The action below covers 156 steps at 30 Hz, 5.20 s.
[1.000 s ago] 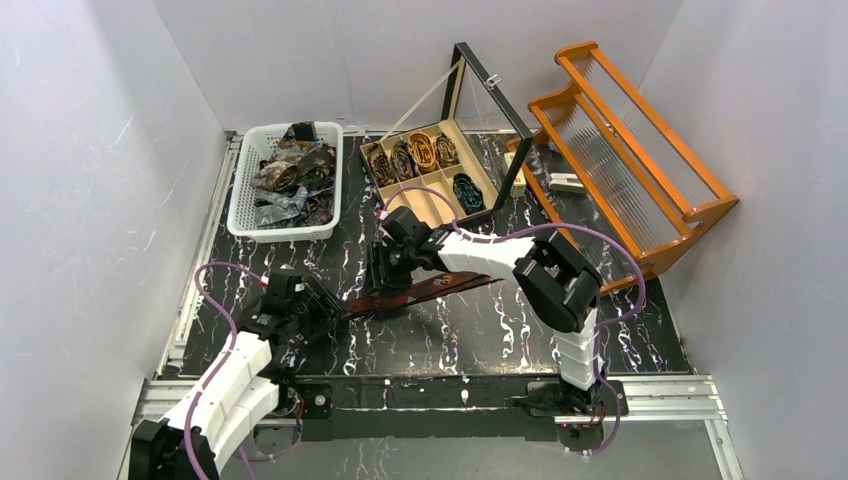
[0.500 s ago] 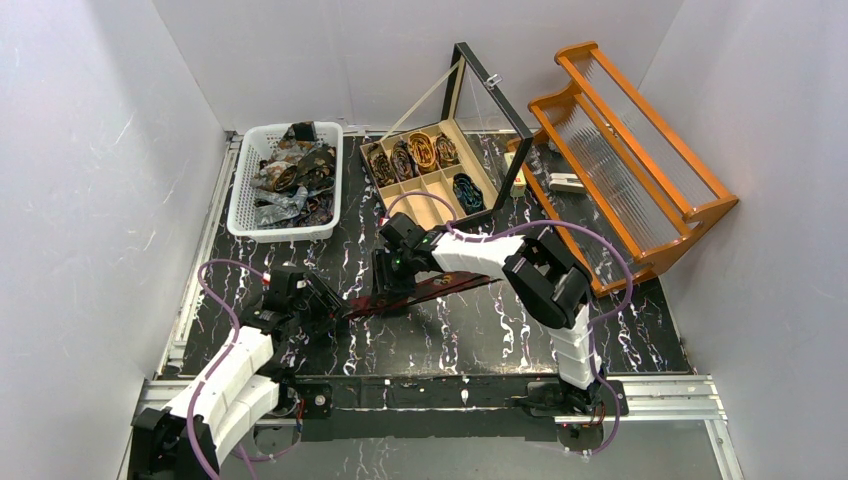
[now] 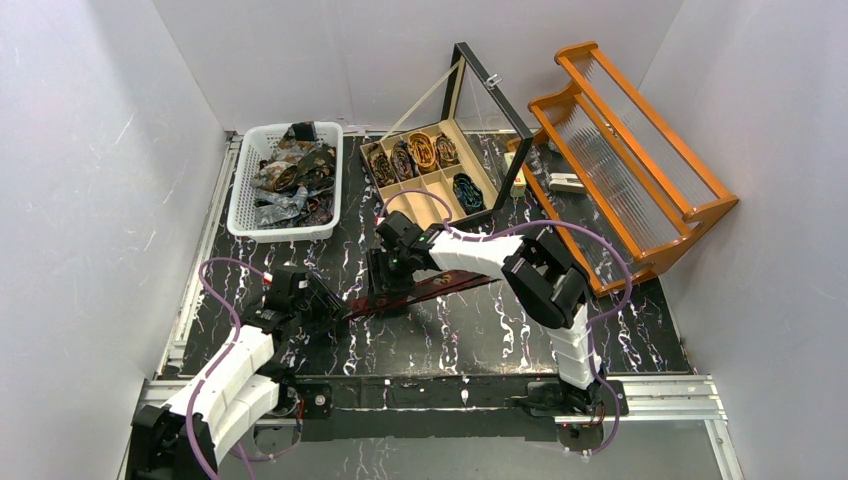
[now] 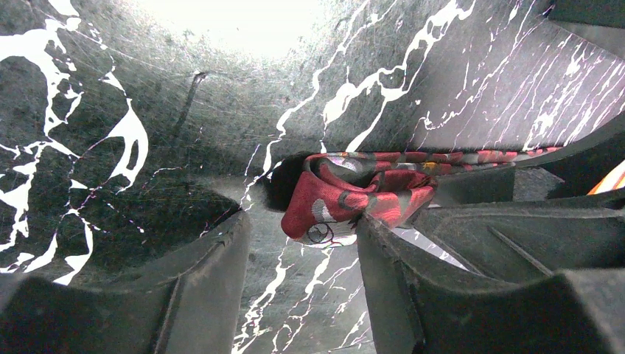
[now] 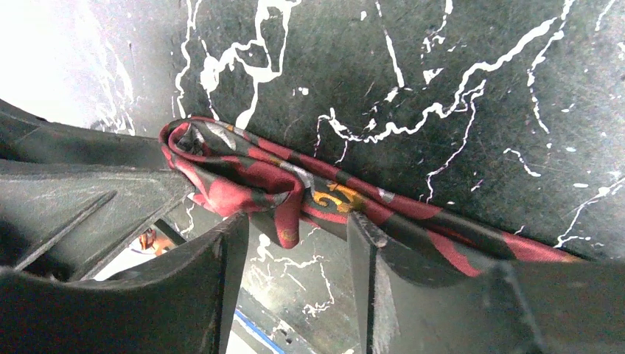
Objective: Roll the ties
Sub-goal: Roll the tie at the center of the board.
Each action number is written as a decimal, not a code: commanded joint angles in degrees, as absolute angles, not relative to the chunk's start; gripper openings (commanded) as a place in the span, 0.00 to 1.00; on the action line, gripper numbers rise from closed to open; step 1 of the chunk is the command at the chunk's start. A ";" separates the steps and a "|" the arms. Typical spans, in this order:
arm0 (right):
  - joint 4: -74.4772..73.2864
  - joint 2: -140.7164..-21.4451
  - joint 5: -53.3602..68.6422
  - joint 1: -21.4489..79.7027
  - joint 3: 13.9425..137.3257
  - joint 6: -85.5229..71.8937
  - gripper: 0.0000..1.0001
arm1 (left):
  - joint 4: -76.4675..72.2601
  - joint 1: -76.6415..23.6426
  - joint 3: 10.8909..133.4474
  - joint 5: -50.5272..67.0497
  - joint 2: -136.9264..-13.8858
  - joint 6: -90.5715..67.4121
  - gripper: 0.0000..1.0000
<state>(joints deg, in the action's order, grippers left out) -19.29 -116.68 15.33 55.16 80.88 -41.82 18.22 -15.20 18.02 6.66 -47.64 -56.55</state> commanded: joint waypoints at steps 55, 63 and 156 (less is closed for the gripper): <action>-25.76 -120.22 2.39 59.39 84.12 -36.79 0.38 | 23.02 -17.93 18.04 2.27 -43.63 -55.76 0.61; -23.02 -119.05 6.70 59.15 83.50 -33.69 0.44 | 22.93 -17.95 17.20 1.71 -41.27 -56.57 0.61; -23.56 -121.36 13.63 55.33 81.86 -35.35 0.35 | 19.80 -17.95 15.98 1.38 -38.00 -57.84 0.61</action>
